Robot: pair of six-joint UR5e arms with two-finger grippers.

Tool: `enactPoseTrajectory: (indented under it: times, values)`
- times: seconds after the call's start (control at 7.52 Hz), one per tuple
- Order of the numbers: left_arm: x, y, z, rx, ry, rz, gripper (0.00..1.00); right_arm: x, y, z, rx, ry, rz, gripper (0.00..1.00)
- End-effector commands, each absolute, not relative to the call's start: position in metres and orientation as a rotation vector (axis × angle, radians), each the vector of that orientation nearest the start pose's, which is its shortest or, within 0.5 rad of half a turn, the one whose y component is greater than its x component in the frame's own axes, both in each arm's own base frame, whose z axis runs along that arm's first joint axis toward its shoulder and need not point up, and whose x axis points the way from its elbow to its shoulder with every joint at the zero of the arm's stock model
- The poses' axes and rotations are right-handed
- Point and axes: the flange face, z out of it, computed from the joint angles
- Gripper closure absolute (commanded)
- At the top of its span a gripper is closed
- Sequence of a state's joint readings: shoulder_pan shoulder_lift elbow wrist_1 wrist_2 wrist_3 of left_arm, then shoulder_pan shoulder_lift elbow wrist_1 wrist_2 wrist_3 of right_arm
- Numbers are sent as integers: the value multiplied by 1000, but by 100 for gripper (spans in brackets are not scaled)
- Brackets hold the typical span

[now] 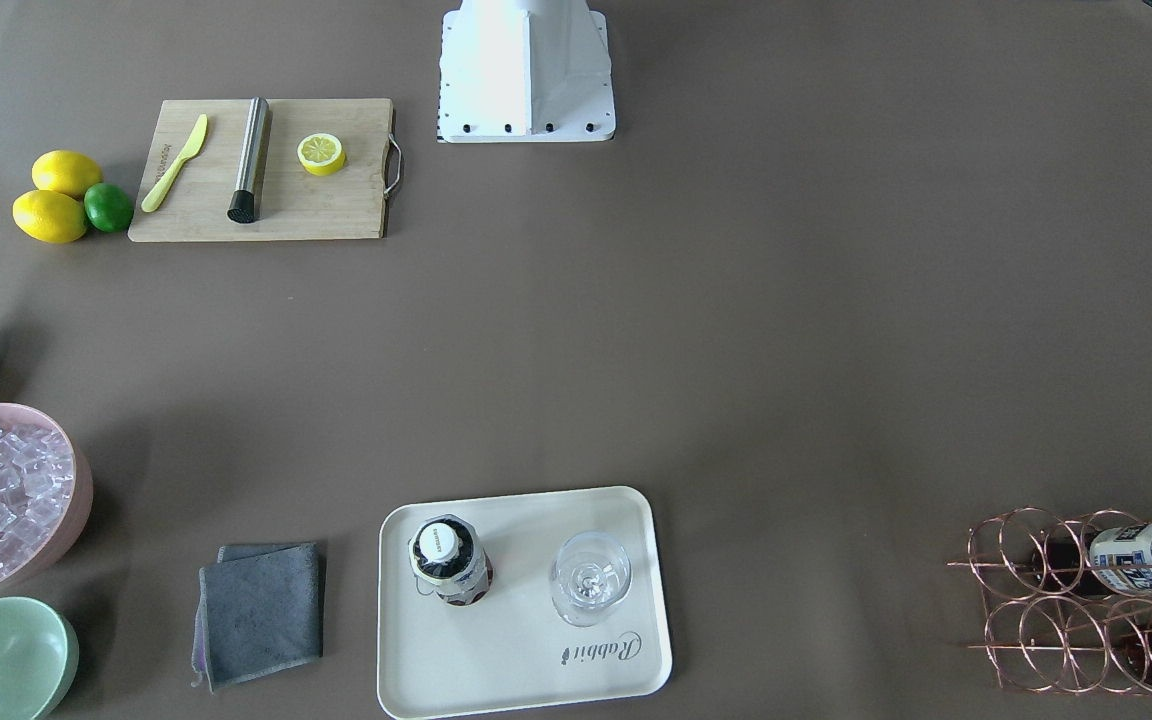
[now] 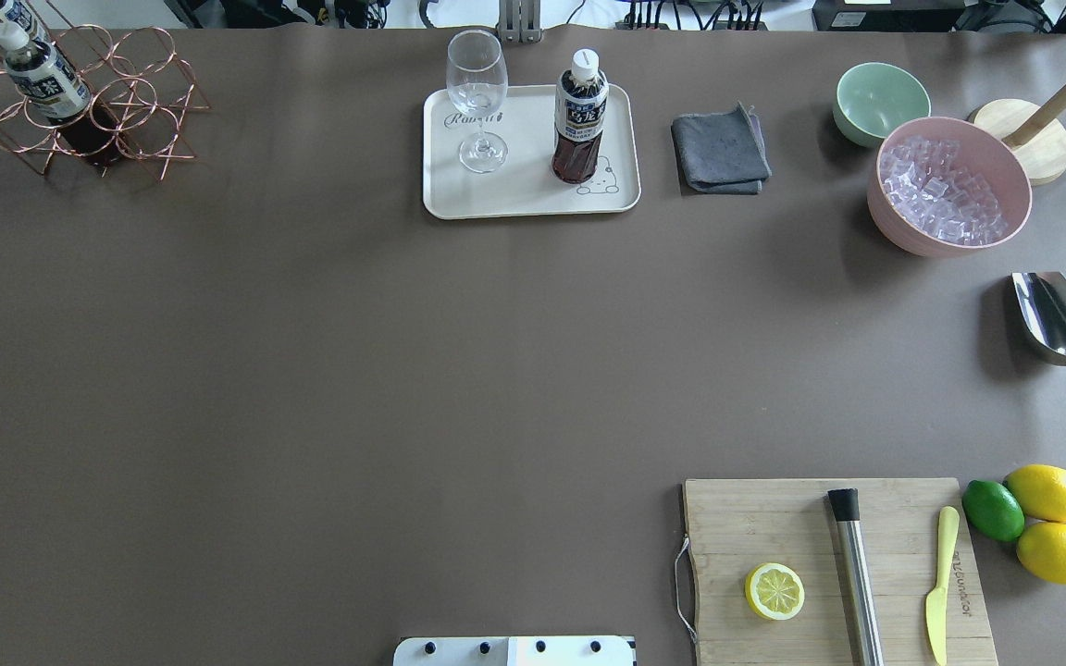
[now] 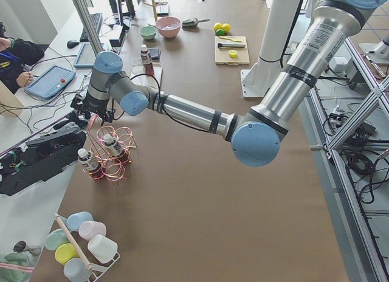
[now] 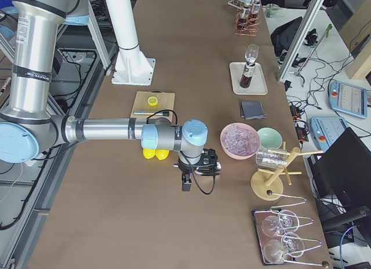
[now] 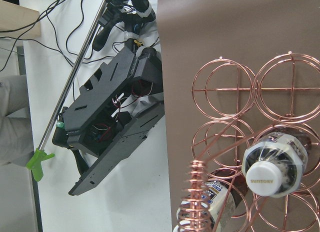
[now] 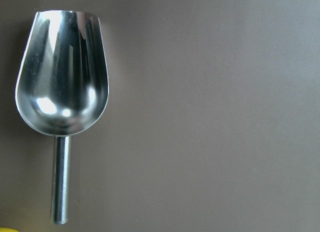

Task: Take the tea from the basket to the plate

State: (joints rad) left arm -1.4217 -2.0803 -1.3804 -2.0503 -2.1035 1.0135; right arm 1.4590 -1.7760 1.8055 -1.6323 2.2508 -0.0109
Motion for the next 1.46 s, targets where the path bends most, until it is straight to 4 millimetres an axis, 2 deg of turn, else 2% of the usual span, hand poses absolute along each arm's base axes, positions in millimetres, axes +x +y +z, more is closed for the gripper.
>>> enactPoseTrajectory:
  times: [0.0,0.13,0.27,0.4,0.8,0.93,1.06,1.2,1.33]
  values:
    - [-21,-651,395,1044,182,1169,2,25,-409,646,-61,-678,-109,1]
    - [-26,-618,396,1024,267,1004,2,25,-409,645,-59,-678,-109,1]
    - [-27,-596,387,991,381,779,2,25,-409,646,-61,-678,-107,1]
    - [-26,-589,390,934,487,611,2,25,-409,646,-61,-678,-107,1]
    - [-17,-586,387,700,820,118,2,25,-408,646,-63,-678,-107,1]
    - [-13,-576,407,606,896,41,2,25,-408,646,-62,-676,-108,1]
    - [-12,-555,459,505,897,-10,2,25,-408,646,-63,-676,-107,1]
    - [-11,-557,474,464,901,-30,2,25,-408,646,-62,-676,-108,1]
    - [-9,-548,502,402,921,-37,2,25,-408,646,-63,-676,-107,1]
